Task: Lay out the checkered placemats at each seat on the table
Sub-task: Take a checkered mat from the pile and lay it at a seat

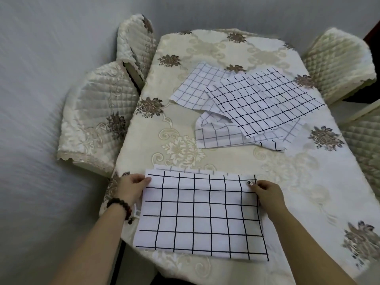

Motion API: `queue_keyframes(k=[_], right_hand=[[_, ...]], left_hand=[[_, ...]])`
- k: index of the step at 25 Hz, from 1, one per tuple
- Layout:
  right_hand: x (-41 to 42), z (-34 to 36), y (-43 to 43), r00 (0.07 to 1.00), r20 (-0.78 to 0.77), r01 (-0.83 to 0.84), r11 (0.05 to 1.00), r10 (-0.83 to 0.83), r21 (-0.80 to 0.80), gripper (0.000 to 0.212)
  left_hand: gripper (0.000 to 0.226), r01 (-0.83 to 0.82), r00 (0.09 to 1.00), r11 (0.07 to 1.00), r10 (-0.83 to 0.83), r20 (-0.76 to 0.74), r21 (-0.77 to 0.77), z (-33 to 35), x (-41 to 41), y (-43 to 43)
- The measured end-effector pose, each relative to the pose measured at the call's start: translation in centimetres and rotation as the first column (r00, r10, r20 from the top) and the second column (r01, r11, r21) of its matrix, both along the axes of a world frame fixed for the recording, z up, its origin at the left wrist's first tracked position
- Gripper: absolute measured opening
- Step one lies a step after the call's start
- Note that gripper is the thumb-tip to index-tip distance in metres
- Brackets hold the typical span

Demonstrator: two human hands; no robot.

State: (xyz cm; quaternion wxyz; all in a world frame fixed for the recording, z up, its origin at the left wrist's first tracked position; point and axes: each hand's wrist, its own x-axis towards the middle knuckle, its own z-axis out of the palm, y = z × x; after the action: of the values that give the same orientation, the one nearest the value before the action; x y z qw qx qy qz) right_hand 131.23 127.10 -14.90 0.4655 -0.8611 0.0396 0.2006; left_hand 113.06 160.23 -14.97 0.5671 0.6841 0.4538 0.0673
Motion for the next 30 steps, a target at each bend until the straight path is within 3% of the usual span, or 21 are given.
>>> queue_keyframes(k=[9,17,21,25,28,30], right_hand=[[0.0,-0.6,0.6,0.993,0.118,0.045,0.957,-0.011,-0.286,0.020],[0.2,-0.6,0.4,0.991,0.099,0.115,0.936,-0.087,-0.332,0.011],[0.2,-0.5,0.4,0.991,0.107,0.119,0.927,-0.085,-0.356,0.012],[0.6,-0.7,0.1,0.982,0.189,0.081,0.920,-0.007,-0.384,0.030],[2.3,-0.8,0.1,0.990,0.101,-0.047,0.905,0.099,-0.423,0.040],[3.5,-0.7,0.3,0.991,-0.002,-0.119,0.882,0.132,-0.457,0.043]], left_hand=[[0.009,0.161,0.981,0.937,-0.117,-0.153,0.310,-0.7,0.9,-0.5],[0.017,0.267,0.951,0.830,-0.145,-0.274,0.490,0.0,3.4,-0.6],[0.021,0.324,0.928,0.803,-0.169,-0.331,0.500,-0.4,4.0,-0.4],[0.042,0.333,0.908,0.809,-0.136,-0.397,0.485,-1.2,4.5,0.0],[0.040,0.379,0.876,0.843,-0.193,-0.443,0.382,-1.1,5.5,0.7],[0.027,0.446,0.831,0.830,-0.245,-0.499,0.335,-0.6,5.9,1.0]])
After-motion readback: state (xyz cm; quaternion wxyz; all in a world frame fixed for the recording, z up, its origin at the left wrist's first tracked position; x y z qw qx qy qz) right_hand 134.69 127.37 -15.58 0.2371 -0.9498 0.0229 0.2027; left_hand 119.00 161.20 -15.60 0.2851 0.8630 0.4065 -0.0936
